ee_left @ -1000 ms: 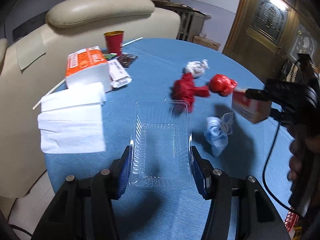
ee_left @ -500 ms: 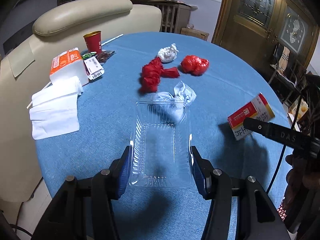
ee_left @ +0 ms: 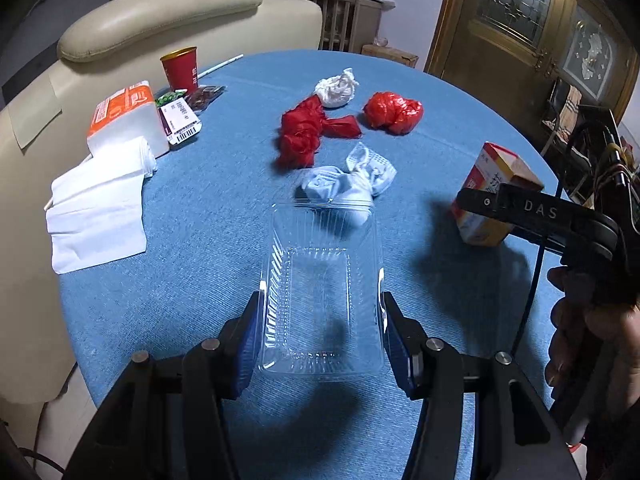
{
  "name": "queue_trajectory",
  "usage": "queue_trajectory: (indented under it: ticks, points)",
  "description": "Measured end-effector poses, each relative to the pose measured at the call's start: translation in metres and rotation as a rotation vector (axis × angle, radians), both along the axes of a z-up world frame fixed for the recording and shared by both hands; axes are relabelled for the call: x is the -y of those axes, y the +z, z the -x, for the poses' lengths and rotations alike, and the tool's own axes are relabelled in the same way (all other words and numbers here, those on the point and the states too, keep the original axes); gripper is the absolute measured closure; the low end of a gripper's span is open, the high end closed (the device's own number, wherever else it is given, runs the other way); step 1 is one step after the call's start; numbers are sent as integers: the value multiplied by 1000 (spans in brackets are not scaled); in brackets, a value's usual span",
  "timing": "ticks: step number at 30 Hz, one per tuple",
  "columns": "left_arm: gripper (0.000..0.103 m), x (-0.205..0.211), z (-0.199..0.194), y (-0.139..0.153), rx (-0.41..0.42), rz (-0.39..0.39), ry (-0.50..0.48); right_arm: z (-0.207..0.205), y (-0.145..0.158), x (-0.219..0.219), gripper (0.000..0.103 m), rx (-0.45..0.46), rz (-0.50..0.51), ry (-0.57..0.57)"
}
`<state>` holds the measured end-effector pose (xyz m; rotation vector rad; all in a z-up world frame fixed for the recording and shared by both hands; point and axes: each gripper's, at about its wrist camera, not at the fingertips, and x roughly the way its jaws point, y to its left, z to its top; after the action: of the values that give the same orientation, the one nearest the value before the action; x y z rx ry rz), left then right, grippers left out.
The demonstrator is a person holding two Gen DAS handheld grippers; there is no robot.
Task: Collect trash
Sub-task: 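Carry the clear tray and the carton with both grippers toward the red basket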
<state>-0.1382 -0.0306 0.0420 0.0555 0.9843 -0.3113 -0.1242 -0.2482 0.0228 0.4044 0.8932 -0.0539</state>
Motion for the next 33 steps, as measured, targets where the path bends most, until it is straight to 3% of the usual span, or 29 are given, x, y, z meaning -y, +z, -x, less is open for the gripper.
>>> queue_trajectory:
  ticks: [3,13,33]
  points:
    - [46,-3,-6,-4,-11,4,9,-6,-2,-2,50,-1,16,1]
    - [46,4,-1,-1,-2,-23,12,19,19,-7,51,43,57,0]
    - [46,43,54,51,108,-11,-82,175,65,8,51,124,68,-51]
